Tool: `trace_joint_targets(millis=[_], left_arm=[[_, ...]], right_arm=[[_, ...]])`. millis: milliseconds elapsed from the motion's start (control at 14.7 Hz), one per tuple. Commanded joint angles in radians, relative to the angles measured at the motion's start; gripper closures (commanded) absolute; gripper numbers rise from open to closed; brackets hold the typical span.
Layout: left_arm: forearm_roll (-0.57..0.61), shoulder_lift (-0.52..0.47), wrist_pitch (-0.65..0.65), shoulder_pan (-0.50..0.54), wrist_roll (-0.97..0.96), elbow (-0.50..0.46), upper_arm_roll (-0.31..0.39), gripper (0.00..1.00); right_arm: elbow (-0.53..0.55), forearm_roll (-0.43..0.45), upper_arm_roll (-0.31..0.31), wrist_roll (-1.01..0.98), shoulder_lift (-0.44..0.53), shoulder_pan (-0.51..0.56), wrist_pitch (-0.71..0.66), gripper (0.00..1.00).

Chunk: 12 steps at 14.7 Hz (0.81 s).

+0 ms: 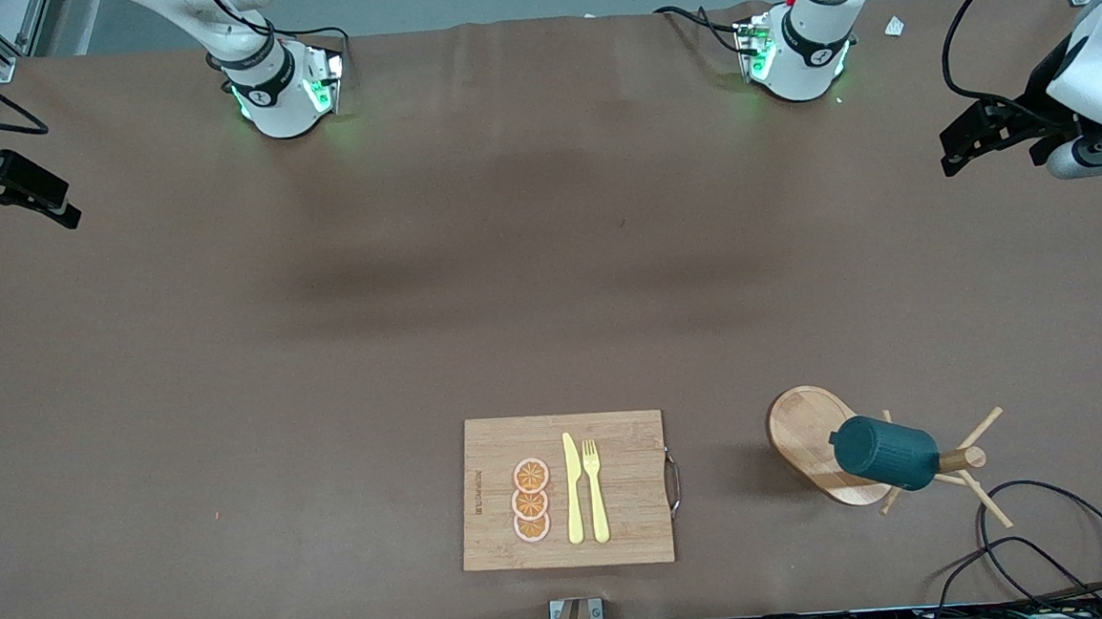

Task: Transfer cup from left to right arm and place
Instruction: 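Move the left gripper toward the teal mug on the wooden stand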

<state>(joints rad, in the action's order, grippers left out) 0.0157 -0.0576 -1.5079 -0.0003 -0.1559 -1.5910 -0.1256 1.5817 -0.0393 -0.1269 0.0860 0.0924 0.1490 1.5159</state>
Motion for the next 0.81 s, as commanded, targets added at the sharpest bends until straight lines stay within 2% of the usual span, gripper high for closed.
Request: trace_joint_targets(millis=[0, 339, 475, 746], left_arm=[[-0.008, 0.010, -0.005, -0.003, 0.018, 0.023, 0.001, 0.00], [-0.028, 0.030, -0.009, 0.008, 0.033, 0.039, 0.004, 0.00], [-0.085, 0.082, -0.018, 0.013, 0.064, 0.074, 0.012, 0.00], [-0.082, 0.177, -0.040, 0.017, 0.055, 0.088, 0.020, 0.00]], right_arm=[[0.001, -0.007, -0.008, -0.006, 0.009, 0.011, -0.002, 0.00], [0.001, -0.007, -0.008, -0.006, 0.009, 0.011, -0.002, 0.00], [0.003, -0.007, -0.007, -0.006, 0.009, 0.011, -0.003, 0.00], [0.003, -0.007, -0.008, -0.006, 0.009, 0.011, -0.005, 0.00]])
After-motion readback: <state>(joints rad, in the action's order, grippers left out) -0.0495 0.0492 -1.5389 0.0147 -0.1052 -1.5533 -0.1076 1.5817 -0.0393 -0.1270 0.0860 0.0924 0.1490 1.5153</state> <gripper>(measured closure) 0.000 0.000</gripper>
